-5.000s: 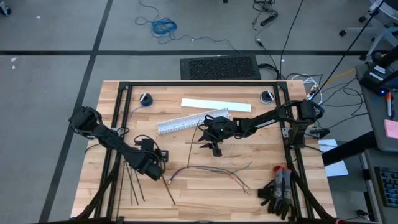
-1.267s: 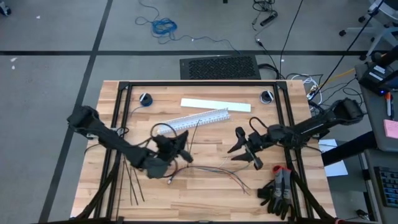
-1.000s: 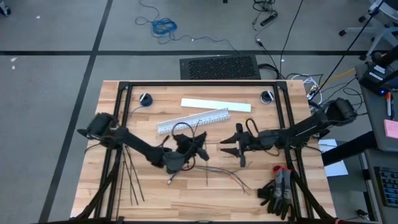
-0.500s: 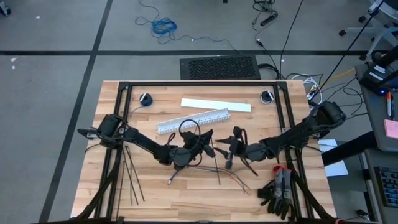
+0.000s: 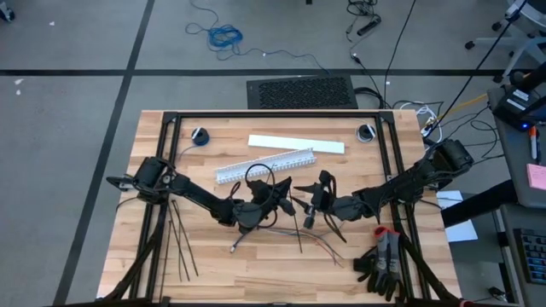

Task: Ziptie cables
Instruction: Wrap the colored loose cables with the black zip tie

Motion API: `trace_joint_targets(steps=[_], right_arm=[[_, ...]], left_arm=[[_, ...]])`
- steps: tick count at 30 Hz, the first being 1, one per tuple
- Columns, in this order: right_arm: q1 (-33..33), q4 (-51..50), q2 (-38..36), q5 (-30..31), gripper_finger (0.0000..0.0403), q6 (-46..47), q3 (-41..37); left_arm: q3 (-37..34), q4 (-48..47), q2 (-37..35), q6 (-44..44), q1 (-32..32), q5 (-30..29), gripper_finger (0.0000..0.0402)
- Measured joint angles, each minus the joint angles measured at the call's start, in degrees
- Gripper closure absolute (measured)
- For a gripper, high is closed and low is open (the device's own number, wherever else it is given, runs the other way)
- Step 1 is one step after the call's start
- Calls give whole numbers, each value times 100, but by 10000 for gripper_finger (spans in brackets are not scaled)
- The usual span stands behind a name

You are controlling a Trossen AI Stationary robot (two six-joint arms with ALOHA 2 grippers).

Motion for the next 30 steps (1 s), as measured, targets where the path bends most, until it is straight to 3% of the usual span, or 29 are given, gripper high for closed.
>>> trace_joint_targets(steps=[19, 25, 30], right_arm=[[-427, -4, 0, -202, 264, -177, 9], [-670, 6, 5, -774, 264, -70, 9], [-676, 230, 179, -815, 264, -78, 9]], left_arm=[[-2, 22, 0, 99, 147, -62, 402], [-2, 26, 0, 96, 198, -64, 402], [-2, 64, 0, 94, 260, -63, 402]])
